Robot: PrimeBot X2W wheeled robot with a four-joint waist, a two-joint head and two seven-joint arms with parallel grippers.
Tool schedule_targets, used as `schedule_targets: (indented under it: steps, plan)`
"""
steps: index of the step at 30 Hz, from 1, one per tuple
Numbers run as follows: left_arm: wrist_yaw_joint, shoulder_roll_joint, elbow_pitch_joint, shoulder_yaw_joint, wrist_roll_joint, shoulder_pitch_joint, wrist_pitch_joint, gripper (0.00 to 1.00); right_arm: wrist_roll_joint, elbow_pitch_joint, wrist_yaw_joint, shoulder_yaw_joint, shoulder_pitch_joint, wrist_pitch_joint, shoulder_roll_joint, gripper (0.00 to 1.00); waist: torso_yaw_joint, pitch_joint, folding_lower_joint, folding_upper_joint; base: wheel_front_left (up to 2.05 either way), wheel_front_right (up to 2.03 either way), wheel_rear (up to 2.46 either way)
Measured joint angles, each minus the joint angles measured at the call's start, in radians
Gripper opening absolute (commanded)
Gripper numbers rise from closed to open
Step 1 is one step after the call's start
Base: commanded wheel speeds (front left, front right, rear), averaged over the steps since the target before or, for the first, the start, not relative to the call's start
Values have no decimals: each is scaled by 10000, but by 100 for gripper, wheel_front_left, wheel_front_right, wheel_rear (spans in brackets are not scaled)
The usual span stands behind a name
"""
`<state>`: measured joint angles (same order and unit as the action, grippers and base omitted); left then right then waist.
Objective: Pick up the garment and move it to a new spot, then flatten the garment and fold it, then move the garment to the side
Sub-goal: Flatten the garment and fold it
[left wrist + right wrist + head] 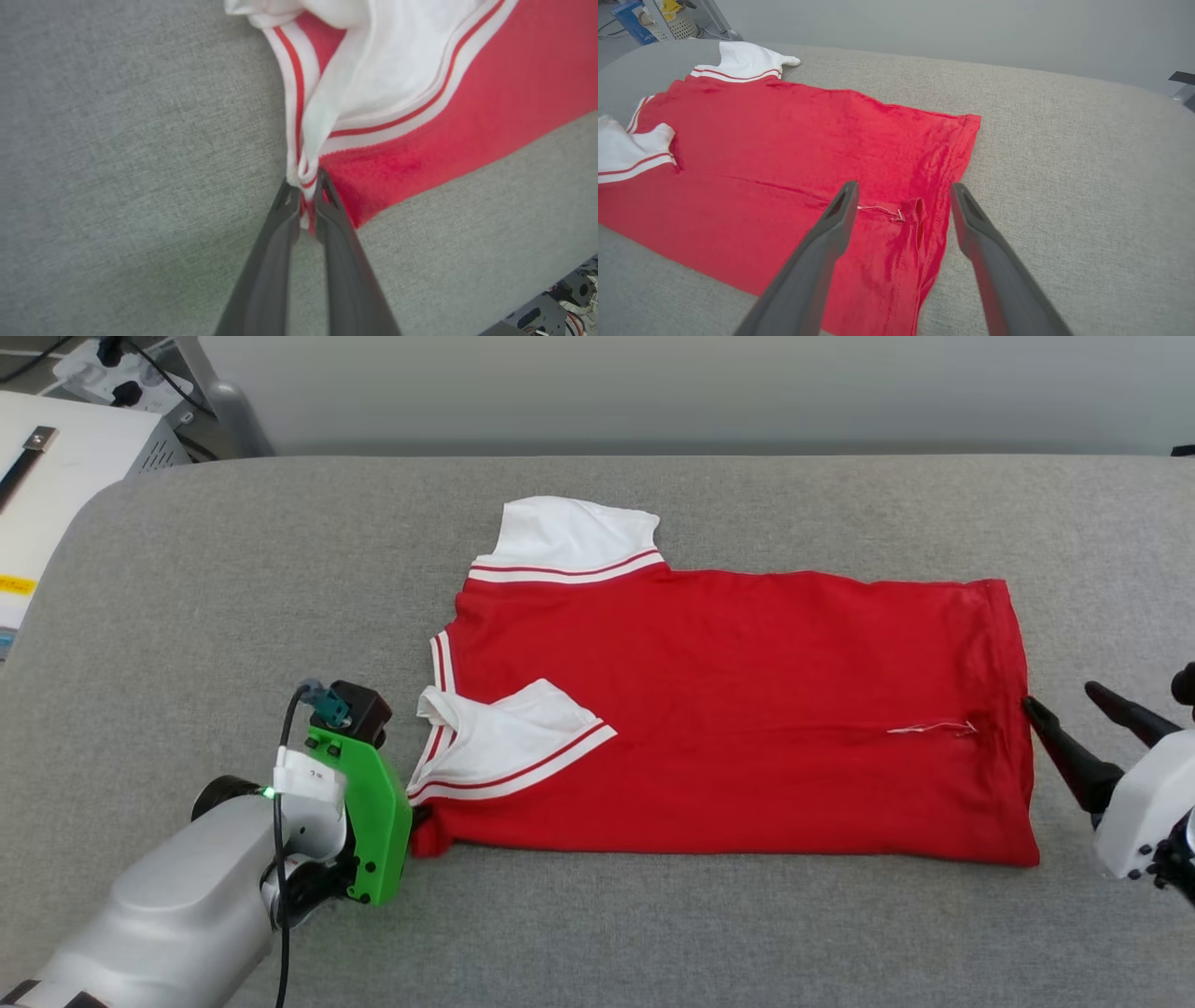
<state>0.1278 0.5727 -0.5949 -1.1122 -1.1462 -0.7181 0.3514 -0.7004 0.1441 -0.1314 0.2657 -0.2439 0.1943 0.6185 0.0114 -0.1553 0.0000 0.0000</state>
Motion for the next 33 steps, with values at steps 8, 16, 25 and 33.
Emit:
schedule_targets:
  steps: [8,16,25,33]
  plan:
    - [-8,570,1216,-12,100,11,-435,0,107,-474,0,-109,-75,4136,867,100,150,157,0,0,0,0,0]
    - [-190,669,1787,-6,376,2,-445,0,17,472,0,-123,-291,5244,140,100,262,-220,0,0,0,0,0]
    - [-278,635,1891,23,476,-28,-575,0,125,2345,2,270,-766,4899,-531,100,481,-749,0,0,0,0,0]
    - [-278,631,1726,56,326,333,-918,0,-253,2627,2,872,-859,3854,-504,0,494,-585,0,0,0,0,0]
